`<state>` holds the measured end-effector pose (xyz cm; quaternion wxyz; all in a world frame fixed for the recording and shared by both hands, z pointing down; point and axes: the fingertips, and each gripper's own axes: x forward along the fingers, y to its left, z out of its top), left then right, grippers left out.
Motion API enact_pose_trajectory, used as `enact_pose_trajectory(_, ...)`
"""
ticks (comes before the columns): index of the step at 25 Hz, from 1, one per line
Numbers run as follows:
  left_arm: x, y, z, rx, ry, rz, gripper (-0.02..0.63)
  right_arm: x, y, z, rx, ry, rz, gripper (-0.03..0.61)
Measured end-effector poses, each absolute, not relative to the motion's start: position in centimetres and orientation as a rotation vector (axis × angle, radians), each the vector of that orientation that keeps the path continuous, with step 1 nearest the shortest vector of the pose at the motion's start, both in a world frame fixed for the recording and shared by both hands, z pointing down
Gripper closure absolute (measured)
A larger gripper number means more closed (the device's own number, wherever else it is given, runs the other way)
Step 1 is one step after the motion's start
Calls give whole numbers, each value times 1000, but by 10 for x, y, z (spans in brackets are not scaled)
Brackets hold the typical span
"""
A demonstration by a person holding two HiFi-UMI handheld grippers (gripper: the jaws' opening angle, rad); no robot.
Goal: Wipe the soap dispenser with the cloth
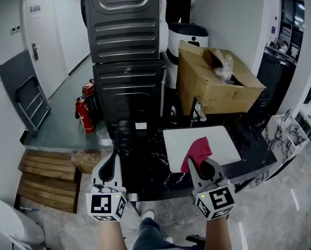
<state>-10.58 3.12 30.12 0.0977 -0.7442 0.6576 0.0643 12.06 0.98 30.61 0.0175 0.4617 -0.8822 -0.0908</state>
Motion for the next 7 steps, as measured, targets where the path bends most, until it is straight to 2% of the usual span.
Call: enact_pose_trajectory(7, -105, 28, 294, -2199, 1910, 177, 600, 113, 3, 301, 1435, -2734, -304, 531)
